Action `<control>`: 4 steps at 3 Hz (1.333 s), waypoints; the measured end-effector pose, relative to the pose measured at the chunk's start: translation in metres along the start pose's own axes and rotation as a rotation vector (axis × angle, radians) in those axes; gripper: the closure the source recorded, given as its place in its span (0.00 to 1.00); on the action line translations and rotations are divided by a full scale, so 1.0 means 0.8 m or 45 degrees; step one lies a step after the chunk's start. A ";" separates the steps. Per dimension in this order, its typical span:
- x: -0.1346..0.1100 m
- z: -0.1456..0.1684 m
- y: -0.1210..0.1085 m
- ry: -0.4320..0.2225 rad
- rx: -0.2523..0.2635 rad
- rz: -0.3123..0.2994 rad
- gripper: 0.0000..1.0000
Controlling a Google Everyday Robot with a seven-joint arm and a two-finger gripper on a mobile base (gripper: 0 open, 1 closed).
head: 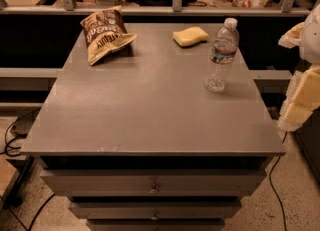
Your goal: Pick water bottle
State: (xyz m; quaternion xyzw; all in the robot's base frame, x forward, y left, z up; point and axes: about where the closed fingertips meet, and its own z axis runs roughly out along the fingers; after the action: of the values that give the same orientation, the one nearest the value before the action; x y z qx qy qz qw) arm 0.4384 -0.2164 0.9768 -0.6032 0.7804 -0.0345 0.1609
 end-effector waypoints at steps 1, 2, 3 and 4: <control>-0.001 -0.001 -0.001 -0.006 0.006 0.000 0.00; -0.020 0.004 -0.028 -0.155 0.079 0.039 0.00; -0.035 0.009 -0.059 -0.238 0.161 0.078 0.00; -0.039 0.028 -0.095 -0.279 0.202 0.152 0.00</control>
Offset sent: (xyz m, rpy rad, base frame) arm 0.0464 0.0163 0.0072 0.2324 -0.1475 -0.0136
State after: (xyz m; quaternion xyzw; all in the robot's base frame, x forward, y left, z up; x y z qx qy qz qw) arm 0.5227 -0.2039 0.9809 -0.5412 0.7876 -0.0203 0.2939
